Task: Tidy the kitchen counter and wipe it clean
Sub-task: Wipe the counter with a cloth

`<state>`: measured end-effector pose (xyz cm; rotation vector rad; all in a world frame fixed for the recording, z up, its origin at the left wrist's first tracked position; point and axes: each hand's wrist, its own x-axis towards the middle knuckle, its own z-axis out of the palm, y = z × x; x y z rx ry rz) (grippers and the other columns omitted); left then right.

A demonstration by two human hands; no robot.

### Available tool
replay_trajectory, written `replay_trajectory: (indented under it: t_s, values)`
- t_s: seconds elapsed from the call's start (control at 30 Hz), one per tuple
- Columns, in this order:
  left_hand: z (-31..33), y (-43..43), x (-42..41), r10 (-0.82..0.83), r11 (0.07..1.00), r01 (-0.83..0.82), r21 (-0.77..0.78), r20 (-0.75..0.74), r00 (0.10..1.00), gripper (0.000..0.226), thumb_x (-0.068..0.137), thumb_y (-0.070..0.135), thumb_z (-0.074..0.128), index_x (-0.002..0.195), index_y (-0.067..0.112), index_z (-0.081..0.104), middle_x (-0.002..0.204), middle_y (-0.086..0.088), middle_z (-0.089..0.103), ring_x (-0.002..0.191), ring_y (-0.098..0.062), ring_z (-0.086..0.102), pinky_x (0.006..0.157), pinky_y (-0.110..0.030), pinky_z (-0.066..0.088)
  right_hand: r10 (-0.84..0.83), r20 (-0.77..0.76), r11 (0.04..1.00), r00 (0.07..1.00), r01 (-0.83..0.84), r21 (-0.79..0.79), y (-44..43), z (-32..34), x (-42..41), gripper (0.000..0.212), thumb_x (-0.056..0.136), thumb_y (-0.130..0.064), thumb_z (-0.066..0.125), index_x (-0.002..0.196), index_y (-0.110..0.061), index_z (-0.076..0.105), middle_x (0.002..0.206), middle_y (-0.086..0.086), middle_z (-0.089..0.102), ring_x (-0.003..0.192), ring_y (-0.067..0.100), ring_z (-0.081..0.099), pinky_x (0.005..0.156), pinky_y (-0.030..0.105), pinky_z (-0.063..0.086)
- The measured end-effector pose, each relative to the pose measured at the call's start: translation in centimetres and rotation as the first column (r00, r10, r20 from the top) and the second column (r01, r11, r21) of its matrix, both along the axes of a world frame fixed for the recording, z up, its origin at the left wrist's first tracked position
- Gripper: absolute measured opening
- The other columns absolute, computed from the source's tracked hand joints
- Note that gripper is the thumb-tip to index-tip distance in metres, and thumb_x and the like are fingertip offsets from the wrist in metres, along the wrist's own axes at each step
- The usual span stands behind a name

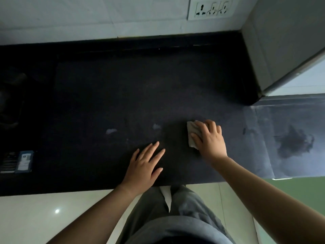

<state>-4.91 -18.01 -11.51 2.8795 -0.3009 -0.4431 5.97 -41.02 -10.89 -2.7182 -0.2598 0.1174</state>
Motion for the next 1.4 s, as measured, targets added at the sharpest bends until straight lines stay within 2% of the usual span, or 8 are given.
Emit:
replay_trajectory:
  t_s: [0.13,0.37,0.6,0.8,0.9,1.03,1.27,1.4]
  values:
    - [0.0,-0.3,-0.2,0.013,1.0,-0.013,0.027,-0.006,1.0,0.056,0.087,0.046,0.04,0.141,0.03,0.034,0.154,0.0,0.03,0.138,-0.019,0.032,0.107,-0.047,0.031,-0.099,-0.059,0.995,0.993,0.099,-0.005,3.1,0.6,2.5,0.044,0.091,-0.037,0.047,0.131,-0.02,0.043,0.129,0.014,0.041,0.111,0.036,0.04,0.08,0.047,0.047]
    - [0.6,-1.0,-0.5,0.074,0.997,-0.074,0.0,-0.03,0.997,0.056,0.089,0.045,0.029,0.144,0.032,0.027,0.157,0.004,0.018,0.143,-0.016,0.019,0.112,-0.046,0.022,0.286,-0.003,0.957,0.958,-0.286,0.044,0.8,-0.1,-0.7,0.048,0.089,-0.048,0.042,0.13,-0.023,0.044,0.126,0.01,0.048,0.103,0.031,0.049,0.079,0.045,0.051]
    - [0.4,-2.3,-1.2,0.184,0.982,-0.186,-0.035,-0.049,0.982,0.055,0.09,0.041,0.024,0.145,0.032,0.023,0.158,0.004,0.013,0.145,-0.016,0.013,0.113,-0.046,0.018,0.033,-0.013,0.996,0.999,-0.032,0.081,2.5,-0.2,-1.0,0.043,0.087,-0.033,0.057,0.127,-0.017,0.05,0.123,0.018,0.05,0.1,0.041,0.048,0.07,0.048,0.052]
    - [0.9,-1.3,-0.9,0.159,0.981,-0.166,-0.096,-0.074,0.984,0.053,0.092,0.042,0.029,0.144,0.034,0.025,0.158,0.007,0.013,0.145,-0.013,0.013,0.115,-0.045,0.02,0.191,-0.024,0.981,0.981,-0.19,0.03,2.2,0.2,-2.6,0.047,0.09,-0.044,0.044,0.131,-0.022,0.045,0.126,0.011,0.048,0.104,0.033,0.047,0.076,0.044,0.05]
    - [1.8,0.3,-0.1,0.098,0.979,-0.12,-0.163,-0.138,0.986,0.053,0.095,0.039,0.035,0.146,0.034,0.02,0.158,0.008,0.01,0.145,-0.012,0.009,0.117,-0.04,0.016,0.043,-0.011,0.999,0.999,-0.043,0.021,3.3,0.1,-1.4,0.044,0.089,-0.036,0.054,0.13,-0.02,0.047,0.125,0.014,0.048,0.103,0.036,0.046,0.077,0.043,0.047]
    - [3.3,4.1,0.7,0.158,0.961,-0.185,-0.206,-0.142,0.977,0.054,0.095,0.041,0.037,0.146,0.036,0.017,0.157,0.009,0.015,0.145,-0.011,0.011,0.116,-0.042,0.02,-0.223,-0.047,0.974,0.974,0.225,0.033,8.6,0.5,0.9,0.041,0.092,-0.036,0.048,0.129,-0.017,0.046,0.128,0.015,0.043,0.107,0.037,0.041,0.078,0.044,0.044]
    - [2.9,14.2,0.2,0.346,0.928,-0.343,-0.142,-0.005,0.938,0.052,0.092,0.041,0.044,0.14,0.027,0.036,0.152,-0.001,0.033,0.141,-0.021,0.027,0.108,-0.053,0.031,-0.082,-0.083,0.996,0.993,0.084,0.014,15.5,0.9,-0.6,0.043,0.093,-0.039,0.045,0.133,-0.025,0.039,0.133,0.007,0.039,0.112,0.031,0.041,0.083,0.044,0.044]
    - [1.3,19.5,-0.6,0.406,0.914,-0.406,-0.003,0.008,0.914,0.062,0.086,0.054,0.032,0.141,0.024,0.036,0.153,-0.005,0.031,0.14,-0.029,0.028,0.105,-0.058,0.032,-0.052,-0.082,0.998,0.995,0.05,-0.026,14.2,0.8,-4.6,0.046,0.092,-0.043,0.044,0.135,-0.029,0.037,0.134,0.005,0.039,0.114,0.028,0.04,0.084,0.043,0.047]
